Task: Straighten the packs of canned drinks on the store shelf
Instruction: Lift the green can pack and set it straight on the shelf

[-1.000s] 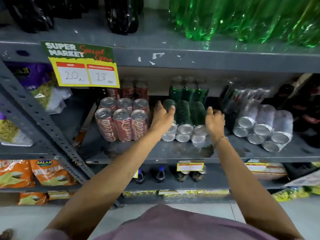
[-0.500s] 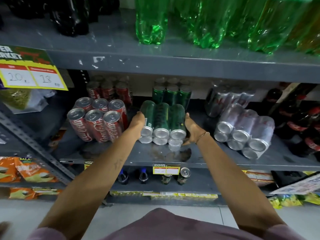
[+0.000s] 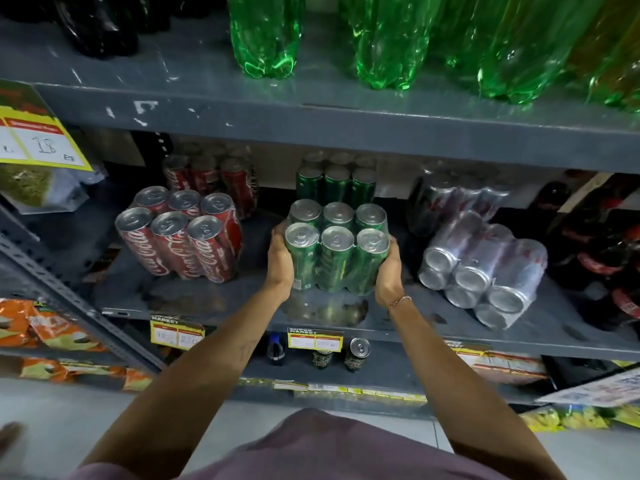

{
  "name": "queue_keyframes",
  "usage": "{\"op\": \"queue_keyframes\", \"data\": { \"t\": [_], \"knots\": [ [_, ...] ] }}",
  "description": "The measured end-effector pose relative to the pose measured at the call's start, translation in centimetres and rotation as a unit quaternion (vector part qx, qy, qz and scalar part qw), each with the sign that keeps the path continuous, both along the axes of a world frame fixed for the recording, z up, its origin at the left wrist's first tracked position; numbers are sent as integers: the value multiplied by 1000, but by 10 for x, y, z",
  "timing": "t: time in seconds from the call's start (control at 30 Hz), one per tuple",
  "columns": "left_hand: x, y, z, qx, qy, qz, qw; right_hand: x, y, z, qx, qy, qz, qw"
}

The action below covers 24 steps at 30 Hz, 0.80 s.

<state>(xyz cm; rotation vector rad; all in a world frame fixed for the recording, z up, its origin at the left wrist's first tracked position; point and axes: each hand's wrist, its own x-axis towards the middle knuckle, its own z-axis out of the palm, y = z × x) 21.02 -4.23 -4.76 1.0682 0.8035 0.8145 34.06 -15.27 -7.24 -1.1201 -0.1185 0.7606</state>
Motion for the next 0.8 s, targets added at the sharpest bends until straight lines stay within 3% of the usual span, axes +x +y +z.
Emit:
{"op": "queue_keyframes", "data": {
  "t": [0.2, 0.3, 0.37, 0.47, 0.57, 0.7, 0.8],
  "knots": [
    [-4, -1, -4, 13, 27, -25, 999, 1, -3, -3, -16, -18, 4, 1000],
    [-6, -19, 3, 49, 126, 102, 986, 7, -5, 0, -2, -27, 42, 999],
    [-7, -46, 6, 23, 186, 158, 970, 13, -5, 4, 3, -32, 64, 997],
    [-6, -100, 6, -7, 192, 1, 981, 16, -2, 11, -7, -28, 94, 995],
    [2, -114, 8, 28, 221, -93, 970, 15, -4, 11, -14, -29, 89, 996],
    [4, -101, 13, 67, 241, -118, 961, 0, -9, 6, -21, -47, 32, 998],
    [-9, -78, 8, 101, 224, -108, 963, -35, -15, 1, -130, -92, -130, 979]
  ]
}}
